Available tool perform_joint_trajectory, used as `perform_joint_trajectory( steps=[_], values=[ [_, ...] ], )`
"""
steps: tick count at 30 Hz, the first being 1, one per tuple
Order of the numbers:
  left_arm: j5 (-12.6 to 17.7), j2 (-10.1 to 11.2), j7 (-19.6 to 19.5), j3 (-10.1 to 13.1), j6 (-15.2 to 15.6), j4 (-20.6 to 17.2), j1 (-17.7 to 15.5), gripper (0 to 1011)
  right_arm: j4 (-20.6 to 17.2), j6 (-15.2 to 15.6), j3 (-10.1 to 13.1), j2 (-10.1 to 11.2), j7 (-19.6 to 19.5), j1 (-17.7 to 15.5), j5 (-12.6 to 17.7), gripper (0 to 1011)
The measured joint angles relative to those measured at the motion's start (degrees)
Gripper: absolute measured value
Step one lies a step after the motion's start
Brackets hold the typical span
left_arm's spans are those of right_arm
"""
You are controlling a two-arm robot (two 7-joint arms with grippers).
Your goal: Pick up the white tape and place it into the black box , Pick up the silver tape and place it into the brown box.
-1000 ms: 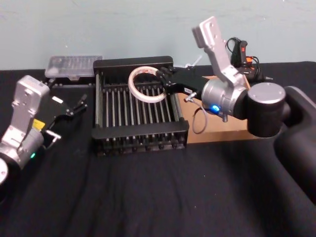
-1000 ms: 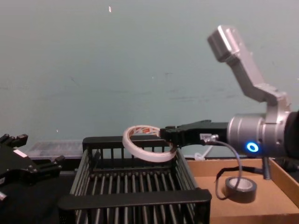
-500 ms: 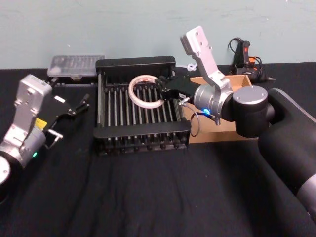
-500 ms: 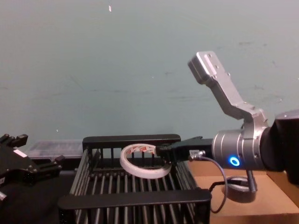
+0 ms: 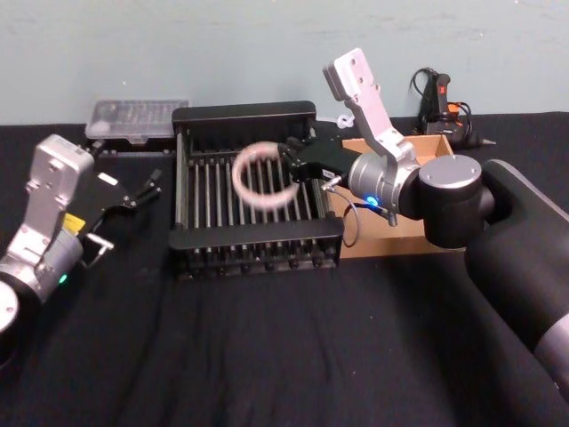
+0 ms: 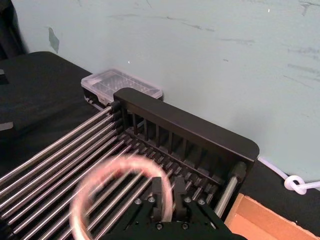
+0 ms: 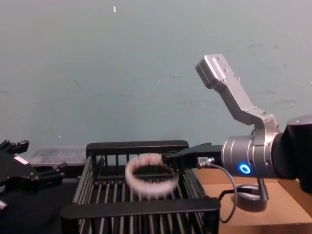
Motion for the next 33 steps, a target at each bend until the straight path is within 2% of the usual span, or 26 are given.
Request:
perform_joint_trajectory(
  steps=[5, 8, 9, 16, 19, 21, 24, 25, 26, 29, 33],
  values=[
    [0.0, 0.0, 0.0, 0.0, 0.0, 0.0, 0.0, 1001, -0.1, 0.0, 0.0, 0.0, 0.0, 0.0, 0.1, 282],
    [0.0, 0.0, 0.0, 0.0, 0.0, 0.0, 0.0, 1001, -0.1, 0.0, 0.0, 0.0, 0.0, 0.0, 0.2, 381],
    [0.0, 0.0, 0.0, 0.0, 0.0, 0.0, 0.0, 1002, -0.2, 0.0, 0.1, 0.0, 0.0, 0.0, 0.2, 442],
    [0.0, 0.0, 0.0, 0.0, 0.0, 0.0, 0.0, 1001, -0.2, 0.0, 0.1, 0.1, 0.0, -0.1, 0.2, 622],
    [0.0, 0.0, 0.0, 0.0, 0.0, 0.0, 0.0, 1001, -0.2, 0.0, 0.1, 0.1, 0.0, -0.1, 0.2, 759],
    [0.0, 0.0, 0.0, 0.0, 0.0, 0.0, 0.0, 1001, -0.2, 0.0, 0.1, 0.1, 0.0, -0.1, 0.2, 778],
    [0.0, 0.0, 0.0, 0.0, 0.0, 0.0, 0.0, 1001, -0.3, 0.0, 0.1, 0.1, 0.0, -0.1, 0.3, 887],
    [0.0, 0.0, 0.0, 0.0, 0.0, 0.0, 0.0, 1001, -0.3, 0.0, 0.1, 0.1, 0.0, -0.1, 0.3, 895],
    [0.0, 0.0, 0.0, 0.0, 0.0, 0.0, 0.0, 1001, -0.3, 0.0, 0.1, 0.1, 0.0, -0.1, 0.3, 951],
    [0.0, 0.0, 0.0, 0.0, 0.0, 0.0, 0.0, 1001, -0.3, 0.0, 0.1, 0.1, 0.0, -0.1, 0.3, 996],
    [0.0, 0.0, 0.0, 0.0, 0.0, 0.0, 0.0, 1001, -0.3, 0.0, 0.1, 0.1, 0.0, -0.1, 0.3, 1002]
  ],
)
